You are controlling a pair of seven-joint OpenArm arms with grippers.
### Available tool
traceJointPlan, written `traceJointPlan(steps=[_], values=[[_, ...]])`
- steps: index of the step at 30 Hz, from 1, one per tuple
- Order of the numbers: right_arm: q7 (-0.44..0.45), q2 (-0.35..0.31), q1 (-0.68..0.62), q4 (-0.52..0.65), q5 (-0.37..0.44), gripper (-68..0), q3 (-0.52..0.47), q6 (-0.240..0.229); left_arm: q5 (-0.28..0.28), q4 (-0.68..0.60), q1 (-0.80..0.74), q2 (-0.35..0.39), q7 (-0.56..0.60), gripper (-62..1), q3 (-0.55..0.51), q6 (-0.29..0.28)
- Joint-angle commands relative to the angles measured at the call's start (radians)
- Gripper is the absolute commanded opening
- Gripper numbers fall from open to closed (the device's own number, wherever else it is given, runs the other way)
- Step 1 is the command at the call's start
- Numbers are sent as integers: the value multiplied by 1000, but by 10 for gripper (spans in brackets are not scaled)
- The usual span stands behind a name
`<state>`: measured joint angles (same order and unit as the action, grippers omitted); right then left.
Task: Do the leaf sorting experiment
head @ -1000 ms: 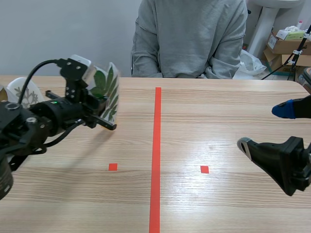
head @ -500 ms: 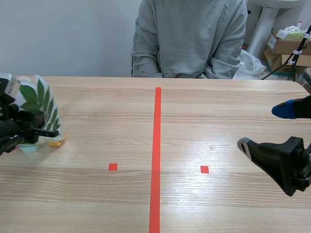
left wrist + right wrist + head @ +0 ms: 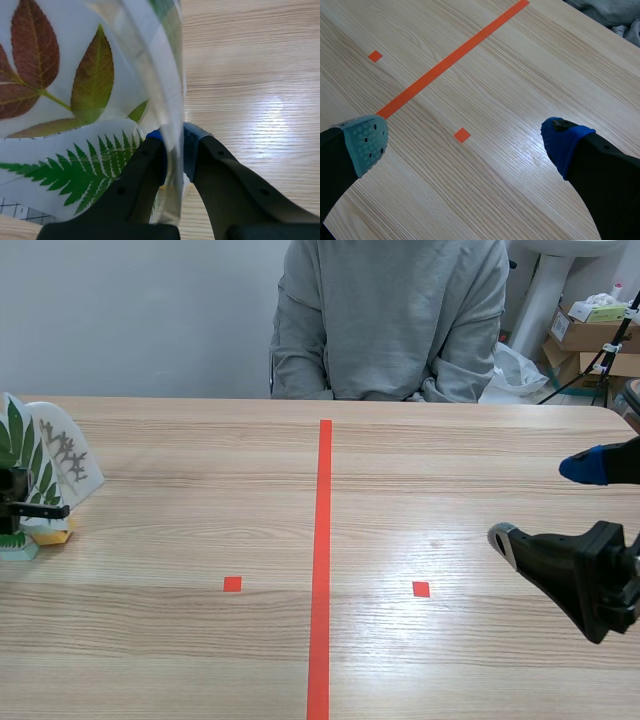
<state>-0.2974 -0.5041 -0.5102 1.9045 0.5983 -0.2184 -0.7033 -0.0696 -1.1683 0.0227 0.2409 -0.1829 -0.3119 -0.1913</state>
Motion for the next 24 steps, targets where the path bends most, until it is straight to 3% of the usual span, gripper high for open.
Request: traceJointPlan(steps=[1,8,19,21,24], values=[[11,0,14,1,8,-41,-3,2,11,-5,11,12,25,-569,1,15],[11,0,14,1,8,-41,-3,2,46,32,26,29,43,-569,1,55],[11,0,14,1,8,-41,-3,2,44,72,32,37,55,-565,1,47],[11,0,14,1,8,-41,-3,2,44,72,32,37,55,-529,1,46],[11,0,14,1,8,-41,-3,2,44,72,32,37,52,-421,1,46]])
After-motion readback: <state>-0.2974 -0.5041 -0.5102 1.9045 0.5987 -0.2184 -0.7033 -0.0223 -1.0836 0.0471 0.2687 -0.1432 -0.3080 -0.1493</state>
